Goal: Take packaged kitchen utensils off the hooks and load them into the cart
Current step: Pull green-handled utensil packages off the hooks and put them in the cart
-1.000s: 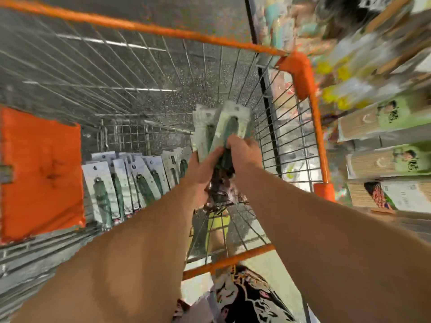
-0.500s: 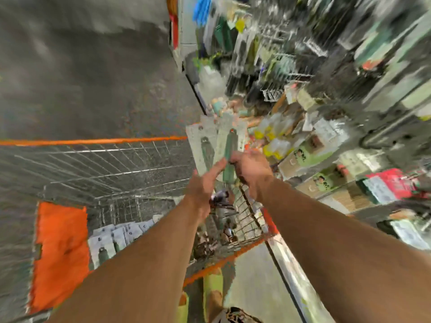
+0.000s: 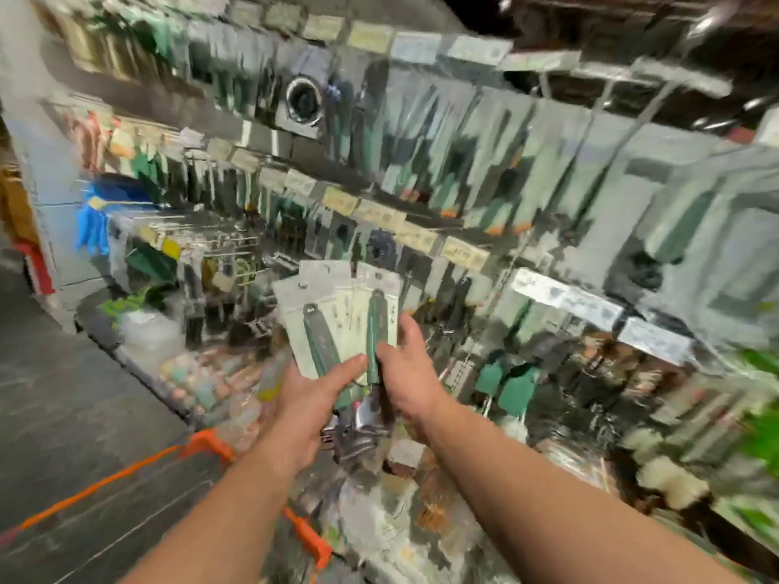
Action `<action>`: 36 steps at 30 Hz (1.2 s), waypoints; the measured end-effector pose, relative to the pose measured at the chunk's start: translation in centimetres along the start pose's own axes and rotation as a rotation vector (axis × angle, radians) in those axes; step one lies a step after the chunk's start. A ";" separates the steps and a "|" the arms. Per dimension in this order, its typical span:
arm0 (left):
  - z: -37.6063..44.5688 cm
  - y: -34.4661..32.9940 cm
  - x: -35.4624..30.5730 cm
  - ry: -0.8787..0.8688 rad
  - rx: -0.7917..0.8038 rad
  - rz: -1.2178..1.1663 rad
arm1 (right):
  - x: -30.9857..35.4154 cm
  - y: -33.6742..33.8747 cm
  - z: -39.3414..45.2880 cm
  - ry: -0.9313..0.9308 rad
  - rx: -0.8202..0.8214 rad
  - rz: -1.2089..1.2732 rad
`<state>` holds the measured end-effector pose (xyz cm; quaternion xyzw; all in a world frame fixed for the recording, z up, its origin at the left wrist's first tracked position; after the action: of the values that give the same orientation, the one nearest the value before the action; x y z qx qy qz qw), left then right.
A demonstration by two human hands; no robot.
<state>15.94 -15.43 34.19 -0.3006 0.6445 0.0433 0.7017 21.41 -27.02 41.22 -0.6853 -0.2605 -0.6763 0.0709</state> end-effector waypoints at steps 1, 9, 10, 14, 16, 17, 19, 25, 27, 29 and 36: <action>0.1 -1.9 -0.5 -0.002 0.035 0.008 | 0.9 1.8 -0.8 -0.014 -0.039 -0.014; 0.1 -17.5 -3.9 -0.045 0.369 0.079 | 5.4 15.9 -6.2 0.086 -0.407 0.007; -0.1 -19.0 -4.2 -0.036 0.392 0.076 | 5.9 17.5 -7.1 0.096 -0.461 -0.009; 0.1 -23.5 -4.8 -0.017 0.436 0.108 | 7.3 23.8 -10.4 0.115 -0.665 -0.139; 0.1 -25.0 -5.0 -0.018 0.488 0.114 | 7.4 26.5 -11.8 0.103 -0.751 -0.188; 0.3 -25.6 -5.1 -0.012 0.503 0.122 | 7.1 27.8 -12.2 0.091 -0.792 -0.203; 0.2 -26.9 -5.5 -0.008 0.535 0.137 | 6.6 30.0 -12.8 0.056 -0.851 -0.220; 0.7 -29.8 -5.4 0.010 0.600 0.139 | 6.4 33.7 -14.2 0.011 -0.966 -0.233; 1.0 -30.7 -5.3 0.016 0.602 0.140 | 6.6 34.7 -14.0 0.025 -0.986 -0.231; 1.1 -31.6 -5.5 0.011 0.606 0.128 | 6.9 35.5 -13.3 0.034 -0.977 -0.241; 1.9 -33.9 -6.3 -0.014 0.619 0.099 | 8.5 38.2 -10.5 0.077 -0.966 -0.183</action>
<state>31.79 -40.15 52.41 -0.0409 0.6359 -0.1187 0.7615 28.96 -62.17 59.95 -0.5885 0.0267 -0.7482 -0.3052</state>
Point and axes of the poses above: each hand's wrist, its own z-axis towards the middle knuckle, its own y-axis out of the back of the hand, x = y × z, the point moved 6 cm from there along z, towards the middle knuckle, and after that the axes turned 5 degrees about x, right-handed, at the moved point
